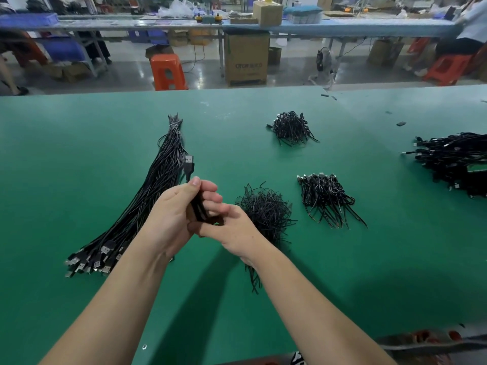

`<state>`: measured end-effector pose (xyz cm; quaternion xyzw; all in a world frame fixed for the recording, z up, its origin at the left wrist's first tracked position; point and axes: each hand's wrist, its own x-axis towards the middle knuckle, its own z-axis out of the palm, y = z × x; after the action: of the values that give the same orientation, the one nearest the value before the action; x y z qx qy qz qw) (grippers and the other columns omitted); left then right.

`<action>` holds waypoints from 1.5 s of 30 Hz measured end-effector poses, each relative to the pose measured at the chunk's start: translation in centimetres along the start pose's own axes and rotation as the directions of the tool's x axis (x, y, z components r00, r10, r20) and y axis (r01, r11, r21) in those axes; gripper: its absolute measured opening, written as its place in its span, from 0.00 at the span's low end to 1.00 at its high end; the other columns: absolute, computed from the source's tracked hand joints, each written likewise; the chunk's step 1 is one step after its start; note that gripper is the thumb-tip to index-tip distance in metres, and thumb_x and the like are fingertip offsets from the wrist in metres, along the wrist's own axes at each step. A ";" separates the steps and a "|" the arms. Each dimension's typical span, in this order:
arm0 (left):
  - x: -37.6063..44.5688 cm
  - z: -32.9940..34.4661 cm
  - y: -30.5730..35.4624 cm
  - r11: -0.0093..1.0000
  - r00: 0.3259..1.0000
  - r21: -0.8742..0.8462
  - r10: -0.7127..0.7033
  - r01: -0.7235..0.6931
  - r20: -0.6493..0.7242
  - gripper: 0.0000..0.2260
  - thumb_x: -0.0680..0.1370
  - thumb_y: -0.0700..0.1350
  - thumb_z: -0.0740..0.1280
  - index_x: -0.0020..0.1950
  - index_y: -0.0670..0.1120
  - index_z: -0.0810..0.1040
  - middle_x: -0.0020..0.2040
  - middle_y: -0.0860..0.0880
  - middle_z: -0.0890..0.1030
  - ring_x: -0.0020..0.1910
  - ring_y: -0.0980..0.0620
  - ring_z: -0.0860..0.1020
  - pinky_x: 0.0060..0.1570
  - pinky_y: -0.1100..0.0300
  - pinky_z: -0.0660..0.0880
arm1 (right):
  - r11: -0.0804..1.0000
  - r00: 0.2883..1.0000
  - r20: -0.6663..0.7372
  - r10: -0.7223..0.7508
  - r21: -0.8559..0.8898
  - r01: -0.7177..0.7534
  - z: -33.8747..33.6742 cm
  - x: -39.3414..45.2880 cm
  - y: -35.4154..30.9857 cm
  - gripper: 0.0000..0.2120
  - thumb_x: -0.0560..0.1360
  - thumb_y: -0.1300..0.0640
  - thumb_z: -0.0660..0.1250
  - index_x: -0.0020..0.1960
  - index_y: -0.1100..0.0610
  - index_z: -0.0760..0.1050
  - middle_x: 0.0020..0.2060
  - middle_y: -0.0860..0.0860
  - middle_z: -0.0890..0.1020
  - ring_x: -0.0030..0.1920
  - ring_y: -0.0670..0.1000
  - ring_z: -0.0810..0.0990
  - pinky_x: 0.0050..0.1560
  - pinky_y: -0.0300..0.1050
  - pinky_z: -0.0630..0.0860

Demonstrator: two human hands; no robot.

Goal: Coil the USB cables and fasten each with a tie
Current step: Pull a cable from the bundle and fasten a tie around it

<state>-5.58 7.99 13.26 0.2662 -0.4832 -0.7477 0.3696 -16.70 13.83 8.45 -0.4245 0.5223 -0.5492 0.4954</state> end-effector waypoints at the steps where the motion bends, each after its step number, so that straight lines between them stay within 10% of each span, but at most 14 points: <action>1: -0.1 -0.1 0.1 1.000 0.999 -0.005 -0.010 0.010 0.039 0.17 0.80 0.48 0.61 0.38 0.45 0.85 0.37 0.44 0.83 0.35 0.46 0.84 0.38 0.56 0.81 | 1.000 1.000 -0.008 0.000 0.004 0.001 -0.1 -0.1 0.0 0.07 0.71 0.64 0.77 0.47 0.55 0.83 0.39 0.44 0.82 0.45 0.43 0.79 0.58 0.44 0.77; 4: -0.3 -0.6 0.2 0.998 0.977 0.010 -0.068 0.067 0.203 0.16 0.80 0.49 0.61 0.39 0.45 0.83 0.48 0.37 0.84 0.45 0.41 0.85 0.43 0.54 0.82 | 1.000 1.000 -0.006 -0.013 -0.025 0.013 -0.5 -0.3 -0.1 0.08 0.70 0.66 0.77 0.48 0.62 0.81 0.39 0.47 0.81 0.44 0.45 0.80 0.60 0.47 0.78; 10: -0.6 -2.4 0.2 0.971 0.878 0.159 -0.228 0.177 0.421 0.16 0.81 0.49 0.62 0.45 0.39 0.82 0.58 0.29 0.80 0.60 0.33 0.80 0.56 0.48 0.79 | 0.986 0.999 0.023 -0.031 -0.161 0.034 -1.4 -0.6 1.2 0.20 0.69 0.65 0.77 0.33 0.43 0.74 0.29 0.39 0.75 0.33 0.44 0.73 0.40 0.42 0.73; 17: -1.4 -1.1 -0.4 0.847 0.969 0.532 -0.134 0.005 0.205 0.18 0.82 0.47 0.59 0.39 0.39 0.80 0.46 0.38 0.85 0.52 0.43 0.83 0.60 0.52 0.75 | 0.953 0.998 -0.033 -0.058 -0.301 0.046 -1.0 -0.4 2.2 0.12 0.67 0.48 0.76 0.46 0.45 0.75 0.39 0.44 0.82 0.42 0.48 0.82 0.52 0.51 0.81; 27: -2.1 -0.1 1.6 0.638 0.960 0.770 -0.226 0.018 0.165 0.19 0.84 0.47 0.60 0.41 0.44 0.86 0.42 0.49 0.86 0.45 0.47 0.83 0.54 0.53 0.77 | 0.870 0.980 -0.020 -0.196 -0.466 0.165 -1.5 -0.8 2.4 0.10 0.67 0.47 0.73 0.42 0.41 0.72 0.34 0.40 0.79 0.35 0.42 0.77 0.41 0.38 0.76; 31: -2.2 0.4 0.6 0.369 0.980 0.929 -0.183 -0.004 0.076 0.18 0.83 0.50 0.62 0.37 0.49 0.84 0.23 0.54 0.71 0.21 0.56 0.63 0.23 0.63 0.61 | 0.649 0.958 0.065 -0.280 -0.723 0.238 -1.7 -1.3 2.4 0.12 0.72 0.45 0.66 0.40 0.44 0.62 0.34 0.41 0.70 0.37 0.51 0.75 0.42 0.45 0.73; 35: -2.5 1.1 -0.6 0.223 0.999 0.974 -0.027 -0.029 0.036 0.16 0.83 0.50 0.60 0.41 0.46 0.82 0.38 0.57 0.78 0.39 0.55 0.76 0.39 0.61 0.71 | 0.565 0.950 0.056 -0.308 -0.792 0.230 -2.3 -1.5 2.4 0.12 0.76 0.52 0.67 0.45 0.47 0.62 0.33 0.42 0.71 0.35 0.56 0.74 0.37 0.46 0.65; 37: -2.5 1.0 -1.1 -0.006 0.990 0.999 0.138 -0.041 0.041 0.16 0.83 0.51 0.60 0.45 0.44 0.82 0.51 0.51 0.74 0.53 0.46 0.73 0.54 0.52 0.71 | 0.493 0.952 0.071 -0.296 -0.843 0.216 -2.3 -1.4 2.2 0.12 0.78 0.50 0.65 0.54 0.55 0.65 0.41 0.51 0.78 0.41 0.62 0.79 0.38 0.49 0.69; 45: -2.0 0.4 -1.8 -0.131 0.981 0.990 0.192 0.045 -0.020 0.17 0.80 0.63 0.54 0.50 0.50 0.70 0.32 0.53 0.70 0.37 0.46 0.80 0.34 0.54 0.70 | 0.479 0.971 0.097 -0.221 -0.856 0.194 -1.8 -2.3 2.3 0.10 0.84 0.54 0.54 0.60 0.59 0.67 0.51 0.58 0.79 0.45 0.64 0.78 0.44 0.55 0.70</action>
<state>-5.29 10.30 11.84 0.4835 -0.8626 -0.0852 0.1225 -17.87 16.41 6.14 -0.6664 0.6770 -0.2784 0.1420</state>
